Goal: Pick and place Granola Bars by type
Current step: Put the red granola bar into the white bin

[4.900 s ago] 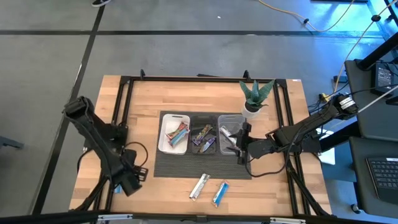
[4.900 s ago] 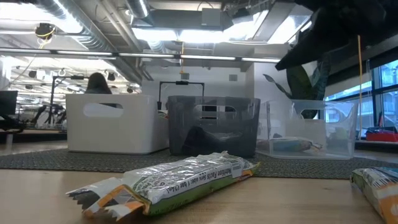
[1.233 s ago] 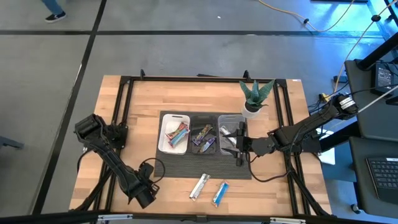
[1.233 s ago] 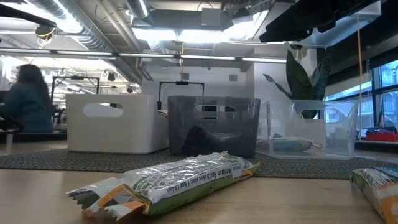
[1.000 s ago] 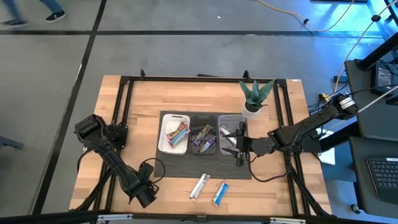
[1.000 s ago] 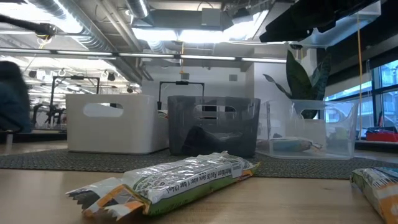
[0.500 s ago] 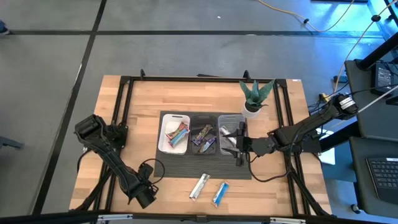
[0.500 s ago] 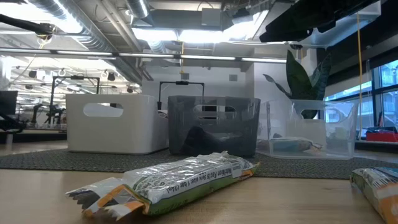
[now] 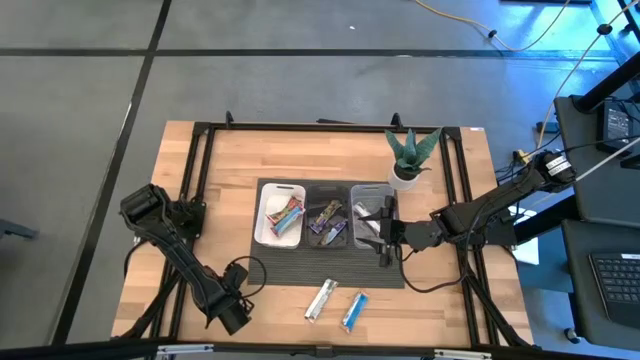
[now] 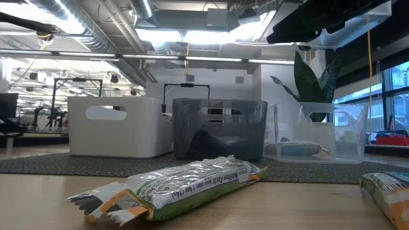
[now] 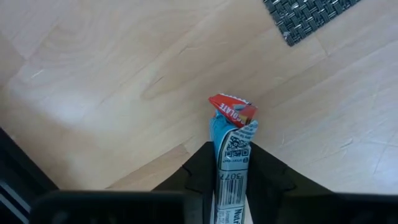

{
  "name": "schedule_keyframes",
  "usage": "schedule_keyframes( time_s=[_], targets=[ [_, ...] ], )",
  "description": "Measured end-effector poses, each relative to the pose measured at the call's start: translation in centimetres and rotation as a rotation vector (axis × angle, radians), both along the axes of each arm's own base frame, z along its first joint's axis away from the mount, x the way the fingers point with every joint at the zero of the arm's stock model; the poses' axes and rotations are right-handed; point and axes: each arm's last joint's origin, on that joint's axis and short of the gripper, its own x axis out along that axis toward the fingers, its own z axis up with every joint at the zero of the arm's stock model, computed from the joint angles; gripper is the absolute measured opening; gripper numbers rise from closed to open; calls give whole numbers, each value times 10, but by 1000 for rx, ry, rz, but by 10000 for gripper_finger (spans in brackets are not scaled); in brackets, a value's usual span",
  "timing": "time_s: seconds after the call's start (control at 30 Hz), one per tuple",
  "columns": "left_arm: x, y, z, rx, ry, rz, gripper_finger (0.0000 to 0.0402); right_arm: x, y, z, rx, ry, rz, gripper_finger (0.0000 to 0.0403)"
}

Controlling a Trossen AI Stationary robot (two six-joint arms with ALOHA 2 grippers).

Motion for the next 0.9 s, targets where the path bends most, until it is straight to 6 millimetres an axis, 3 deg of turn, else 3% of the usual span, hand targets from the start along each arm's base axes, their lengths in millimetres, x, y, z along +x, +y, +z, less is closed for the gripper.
schedule_keyframes(
  time_s=[0.2, 0.5, 0.9],
  targets=[
    [7, 6, 0, -5, 3, -54, 67, 0, 0, 0, -13, 2, 5, 248],
    [38, 30, 5, 13, -39, -183, 58, 0, 0, 0, -23, 4, 8, 248],
    [97, 47, 64, 182, -258, -519, 59, 0, 0, 0, -48, 8, 19, 248]
  ],
)
